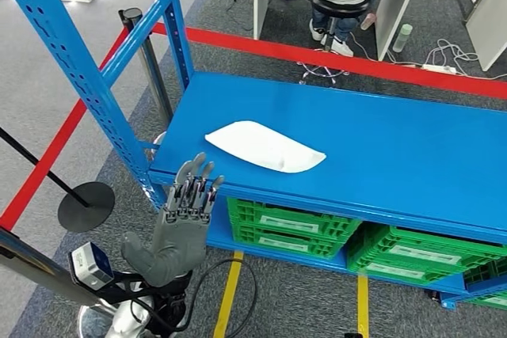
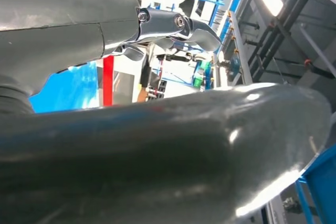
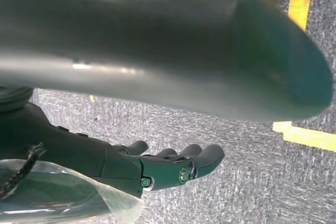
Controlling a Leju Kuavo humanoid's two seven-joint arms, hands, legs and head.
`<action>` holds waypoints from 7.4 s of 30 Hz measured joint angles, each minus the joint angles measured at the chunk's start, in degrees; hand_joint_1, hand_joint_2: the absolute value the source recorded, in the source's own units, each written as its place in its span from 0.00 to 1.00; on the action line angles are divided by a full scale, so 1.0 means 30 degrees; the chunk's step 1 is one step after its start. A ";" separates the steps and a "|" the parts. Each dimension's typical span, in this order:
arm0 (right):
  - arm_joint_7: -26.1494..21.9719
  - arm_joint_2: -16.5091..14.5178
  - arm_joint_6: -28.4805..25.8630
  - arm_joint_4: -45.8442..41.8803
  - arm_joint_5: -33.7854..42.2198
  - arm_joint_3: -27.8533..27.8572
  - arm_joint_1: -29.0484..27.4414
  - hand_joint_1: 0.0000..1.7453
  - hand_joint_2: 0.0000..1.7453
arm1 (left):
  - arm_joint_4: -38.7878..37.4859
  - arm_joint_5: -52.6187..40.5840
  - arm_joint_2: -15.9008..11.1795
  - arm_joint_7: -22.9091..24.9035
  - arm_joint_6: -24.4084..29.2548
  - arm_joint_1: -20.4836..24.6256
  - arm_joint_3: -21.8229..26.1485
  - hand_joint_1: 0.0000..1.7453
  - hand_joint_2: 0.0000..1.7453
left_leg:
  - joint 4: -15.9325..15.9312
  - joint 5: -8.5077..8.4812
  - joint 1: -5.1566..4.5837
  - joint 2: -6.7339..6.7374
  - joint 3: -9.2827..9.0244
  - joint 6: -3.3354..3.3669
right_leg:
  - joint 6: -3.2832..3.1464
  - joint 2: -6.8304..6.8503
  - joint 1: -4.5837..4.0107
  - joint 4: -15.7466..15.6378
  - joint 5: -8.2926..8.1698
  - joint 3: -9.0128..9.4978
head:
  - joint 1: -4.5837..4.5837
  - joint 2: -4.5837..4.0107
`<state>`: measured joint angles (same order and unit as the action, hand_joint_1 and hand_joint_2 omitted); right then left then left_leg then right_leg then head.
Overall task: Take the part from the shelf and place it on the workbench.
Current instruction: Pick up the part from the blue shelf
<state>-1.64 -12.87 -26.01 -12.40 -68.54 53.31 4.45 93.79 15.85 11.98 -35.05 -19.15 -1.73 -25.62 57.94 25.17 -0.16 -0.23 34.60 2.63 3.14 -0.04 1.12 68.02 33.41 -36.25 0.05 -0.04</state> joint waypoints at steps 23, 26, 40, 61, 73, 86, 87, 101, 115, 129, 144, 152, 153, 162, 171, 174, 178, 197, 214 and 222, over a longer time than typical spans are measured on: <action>-0.0084 -0.0009 0.0080 -0.0004 -0.0159 0.0000 0.0075 0.00 0.00 | -0.0209 0.0073 -0.0047 0.0230 0.0199 0.0020 -0.0004 0.00 0.00 | -0.0026 0.0568 -0.0011 0.0019 -0.0713 -0.0251 | -0.0241 0.0015 -0.0020 -0.3258 -0.1340 0.1424 | 0.0175 0.0000; -0.0122 -0.0007 0.0087 -0.0004 -0.0235 0.0000 0.0061 0.00 0.00 | -0.0230 0.0330 0.0000 0.0248 0.0204 0.0047 0.0015 0.00 0.00 | -0.0191 0.0470 0.0051 0.0081 -0.0742 -0.0096 | -0.0113 0.0013 -0.0005 -0.0265 0.0244 -0.0093 | 0.0093 0.0000; -0.0211 0.0036 0.0237 -0.0018 -0.0339 0.0000 -0.0001 0.00 0.00 | -0.0360 0.0076 -0.0005 0.0128 0.0104 0.0142 0.0007 0.00 0.00 | 0.2082 0.2210 -0.0036 0.0039 -0.0069 -0.0920 | -0.0868 0.0049 0.0043 -0.3486 -0.1266 0.2066 | 0.0251 0.0000; -0.0137 -0.0015 0.0219 -0.0002 -0.0428 0.0000 0.0005 0.00 0.00 | -0.0439 0.0128 0.0044 0.0237 0.0468 0.0156 0.0031 0.00 0.00 | 0.0211 0.0179 -0.0108 -0.0045 0.0046 0.0095 | 0.0026 -0.0027 0.0015 0.0179 0.0505 0.0189 | 0.0102 0.0000; -0.0444 -0.0007 0.0581 0.0004 -0.0184 0.0024 0.0032 0.00 0.75 | -0.0466 0.0175 -0.0016 0.0251 0.0532 0.0153 0.0053 0.00 0.00 | 0.5145 0.2920 0.0014 -0.0015 0.1814 -0.0932 | -0.0850 0.0008 0.0020 -0.3311 -0.1417 0.1627 | 0.0320 0.0000; -0.0116 0.0051 0.0858 -0.0005 -0.0739 0.0160 0.0039 0.00 1.00 | -0.0541 0.0302 0.0000 0.0370 0.0904 0.0095 0.0066 0.00 0.00 | 0.0432 0.0743 -0.0033 -0.0105 -0.0446 -0.0814 | -0.0744 -0.0096 -0.0239 -0.3286 -0.1335 0.1651 | 0.0184 0.0000; -0.0082 0.0051 0.0863 -0.0004 -0.0736 0.0160 0.0035 0.00 1.00 | -0.0543 0.0315 0.0000 0.0390 0.0920 0.0096 0.0066 0.00 0.00 | 0.0433 0.0736 -0.0056 -0.0105 -0.0445 -0.0780 | -0.0714 -0.0097 -0.0215 -0.3298 -0.1347 0.1653 | 0.0184 0.0000; -0.0036 0.0051 0.0867 -0.0004 -0.0736 0.0162 0.0036 0.00 1.00 | -0.0548 0.0321 0.0000 0.0419 0.0927 0.0095 0.0087 0.00 0.00 | 0.0446 0.0690 -0.0136 -0.0105 -0.0445 -0.0600 | -0.0583 -0.0094 -0.0145 -0.3314 -0.1409 0.1653 | 0.0191 0.0000; 0.0190 0.0051 0.1016 -0.0004 -0.0725 0.0168 0.0040 0.00 1.00 | -0.0739 0.0339 0.0024 0.0983 0.1056 0.0211 0.0075 0.00 1.00 | 0.0446 0.0685 -0.0135 -0.0104 -0.0443 -0.0592 | -0.0583 -0.0094 -0.0146 -0.3313 -0.1409 0.1650 | 0.0189 0.0000; 0.6303 0.0304 0.1994 -0.0075 -0.1084 0.0459 -0.0480 0.00 1.00 | -0.1073 -0.0419 0.0211 0.1962 0.2627 0.0820 0.0115 0.00 1.00 | 0.0448 0.0685 -0.0136 -0.0105 -0.0441 -0.0589 | -0.0573 -0.0094 -0.0144 -0.3313 -0.1414 0.1651 | 0.0187 0.0000; 0.6934 0.0625 0.2581 -0.0280 -0.1641 0.0867 -0.0721 0.00 1.00 | -0.1089 -0.2838 0.0045 0.2175 0.4105 0.1161 0.0555 0.00 1.00 | 0.0448 0.0678 -0.0135 -0.0105 -0.0441 -0.0580 | -0.0573 -0.0090 -0.0145 -0.3313 -0.1416 0.1654 | 0.0187 0.0000; 0.6785 0.0741 0.2741 -0.0281 -0.1830 0.0885 -0.0711 0.00 1.00 | -0.1220 -0.4783 -0.0457 0.2384 0.4846 0.2150 0.0705 0.00 1.00 | 0.0448 0.0674 -0.0135 -0.0105 -0.0440 -0.0575 | -0.0574 -0.0090 -0.0145 -0.3313 -0.1418 0.1652 | 0.0189 0.0000; 0.6736 0.0756 0.2812 -0.0281 -0.1885 0.0889 -0.0706 0.00 1.00 | -0.1266 -0.5437 -0.0556 0.2462 0.5122 0.2336 0.0707 0.00 1.00 | 0.0448 0.0674 -0.0135 -0.0105 -0.0439 -0.0575 | -0.0574 -0.0089 -0.0145 -0.3313 -0.1418 0.1651 | 0.0189 0.0000; 0.6499 0.0976 0.3380 -0.0281 -0.2697 0.0974 -0.0589 0.00 1.00 | -0.3731 -1.4056 -0.2619 0.5061 0.7602 0.6186 0.0630 0.00 1.00 | 0.0448 0.0635 -0.0134 -0.0106 -0.0440 -0.0549 | -0.0576 -0.0086 -0.0149 -0.3310 -0.1444 0.1650 | 0.0191 0.0000; 0.6475 0.1151 0.3526 -0.0281 -0.2998 0.0984 -0.0513 0.00 1.00 | -0.6884 -1.5460 -0.3996 0.5743 0.6850 0.9051 0.0392 0.00 1.00 | 0.0448 0.0626 -0.0134 -0.0077 -0.0433 -0.0549 | -0.0577 -0.0135 -0.0148 -0.3306 -0.1468 0.1639 | 0.0187 0.0000; 0.6473 0.1160 0.3528 -0.0281 -0.3009 0.0984 -0.0513 0.00 1.00 | -0.7231 -1.5464 -0.4142 0.5754 0.6845 0.9246 0.0271 0.00 1.00 | 0.0448 0.0628 -0.0136 -0.0077 -0.0426 -0.0547 | -0.0575 -0.0134 -0.0146 -0.3307 -0.1467 0.1634 | 0.0186 0.0000; 0.6440 0.1193 0.3619 -0.0280 -0.3171 0.0987 -0.0501 0.00 1.00 | -0.7924 -1.6161 -0.4426 0.6270 0.5642 0.9979 -0.0212 0.00 1.00 | 0.0450 0.0627 -0.0136 -0.0079 -0.0417 -0.0545 | -0.0569 -0.0124 -0.0144 -0.3309 -0.1471 0.1615 | 0.0187 0.0000; 0.6122 0.1535 0.4224 -0.0281 -0.4437 0.0710 -0.0154 0.00 1.00 | -1.4553 -1.7234 -0.4059 0.5694 0.2472 1.7010 -0.5951 0.00 1.00 | 0.0465 0.0560 -0.0136 -0.0077 -0.0381 -0.0537 | -0.0535 -0.0144 -0.0139 -0.3308 -0.1544 0.1583 | 0.0191 0.0000; 0.5843 0.1581 0.4357 -0.0273 -0.5213 0.0084 0.0072 0.00 1.00 | -1.9045 -1.7261 -0.0220 0.4506 0.5157 1.7511 -0.7371 0.00 1.00 | 0.0470 0.0550 -0.0161 -0.0089 -0.0331 -0.0519 | -0.0516 -0.0126 -0.0126 -0.3309 -0.1557 0.1548 | 0.0191 0.0000; 0.5792 0.1581 0.4357 -0.0266 -0.5273 -0.0135 0.0101 0.00 1.00 | -2.0847 -1.7061 0.0450 0.4266 0.4137 1.7491 -0.7572 0.00 1.00 | 0.0469 0.0549 -0.0160 -0.0087 -0.0325 -0.0519 | -0.0517 -0.0125 -0.0128 -0.3308 -0.1557 0.1542 | 0.0193 0.0000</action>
<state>15.74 -8.13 -12.94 -13.20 -84.36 52.90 4.76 31.25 -35.34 13.33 -22.25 -6.74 50.75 -48.33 59.35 26.81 -0.64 -0.49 33.62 1.08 1.59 -0.42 0.74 58.09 28.74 -31.62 0.63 -0.04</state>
